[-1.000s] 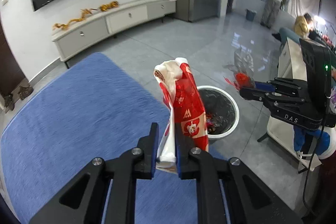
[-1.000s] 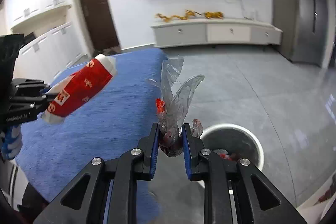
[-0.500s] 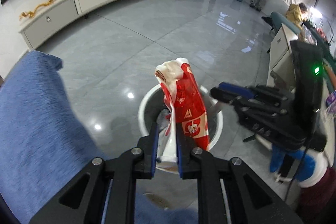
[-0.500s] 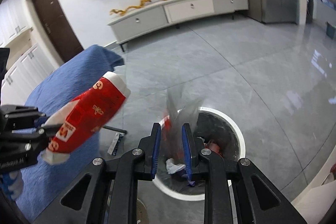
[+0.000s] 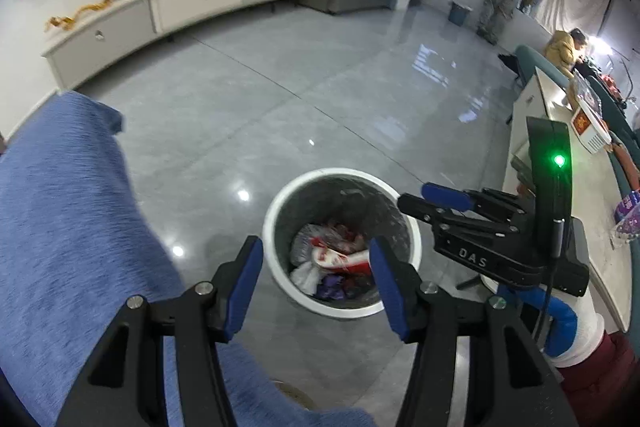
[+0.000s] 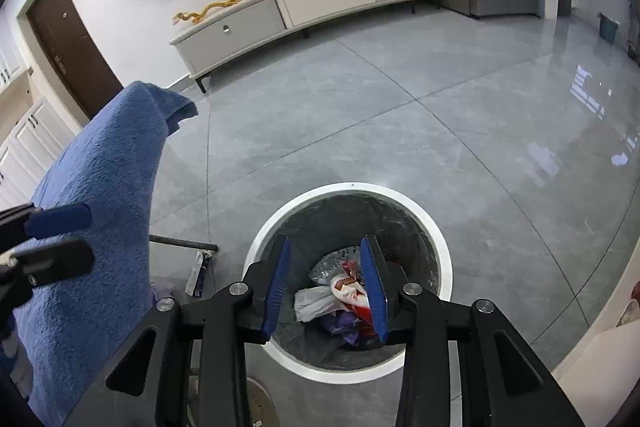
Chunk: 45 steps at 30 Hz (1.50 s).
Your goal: Collect trash
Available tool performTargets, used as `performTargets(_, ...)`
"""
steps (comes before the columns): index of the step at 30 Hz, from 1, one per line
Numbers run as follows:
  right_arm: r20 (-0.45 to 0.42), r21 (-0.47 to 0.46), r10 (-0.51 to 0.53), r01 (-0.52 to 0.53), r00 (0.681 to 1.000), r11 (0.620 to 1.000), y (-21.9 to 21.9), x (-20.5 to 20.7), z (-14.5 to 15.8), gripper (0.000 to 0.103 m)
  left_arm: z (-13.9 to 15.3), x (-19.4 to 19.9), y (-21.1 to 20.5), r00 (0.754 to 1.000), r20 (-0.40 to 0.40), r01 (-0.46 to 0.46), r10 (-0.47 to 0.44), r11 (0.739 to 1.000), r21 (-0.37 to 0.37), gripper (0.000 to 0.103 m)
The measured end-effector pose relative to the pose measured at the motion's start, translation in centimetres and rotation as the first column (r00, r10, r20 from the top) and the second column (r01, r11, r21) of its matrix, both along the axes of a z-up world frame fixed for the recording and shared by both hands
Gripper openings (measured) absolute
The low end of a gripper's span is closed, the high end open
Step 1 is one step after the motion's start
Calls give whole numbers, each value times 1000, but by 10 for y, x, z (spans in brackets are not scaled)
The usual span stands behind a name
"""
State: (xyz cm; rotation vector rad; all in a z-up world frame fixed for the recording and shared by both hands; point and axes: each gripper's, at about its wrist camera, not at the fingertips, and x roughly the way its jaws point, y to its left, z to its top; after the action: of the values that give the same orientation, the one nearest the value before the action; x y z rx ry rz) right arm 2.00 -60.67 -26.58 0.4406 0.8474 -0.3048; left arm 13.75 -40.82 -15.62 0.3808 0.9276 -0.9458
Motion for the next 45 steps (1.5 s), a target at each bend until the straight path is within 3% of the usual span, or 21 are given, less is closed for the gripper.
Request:
performTargets(6, 40, -48, 43, -41, 998, 998, 34, -2, 28, 47, 37, -18, 49, 976, 200, -82, 85, 996, -24, 54)
performTargets(12, 100, -78, 85, -78, 991, 994, 77, -8, 64, 50, 67, -43, 114, 911, 365, -181, 191, 982, -63, 55)
performTargets(16, 152, -104, 130, -115, 980, 988, 112, -12, 91, 53, 82, -59, 157, 868, 420, -238, 263, 965, -112, 61)
performTargets(23, 227, -171, 233, -197, 946, 966, 179, -21, 138, 60, 106, -85, 216, 806, 460, -316, 373, 928, -199, 68)
performTargets(29, 262, -252, 328, -264, 908, 931, 235, -34, 168, 67, 120, -107, 254, 769, 462, -359, 441, 897, -259, 73)
performTargets(45, 322, -346, 416, -303, 850, 888, 318, -77, 204, 82, 138, -144, 338, 642, 480, -470, 598, 801, -370, 91)
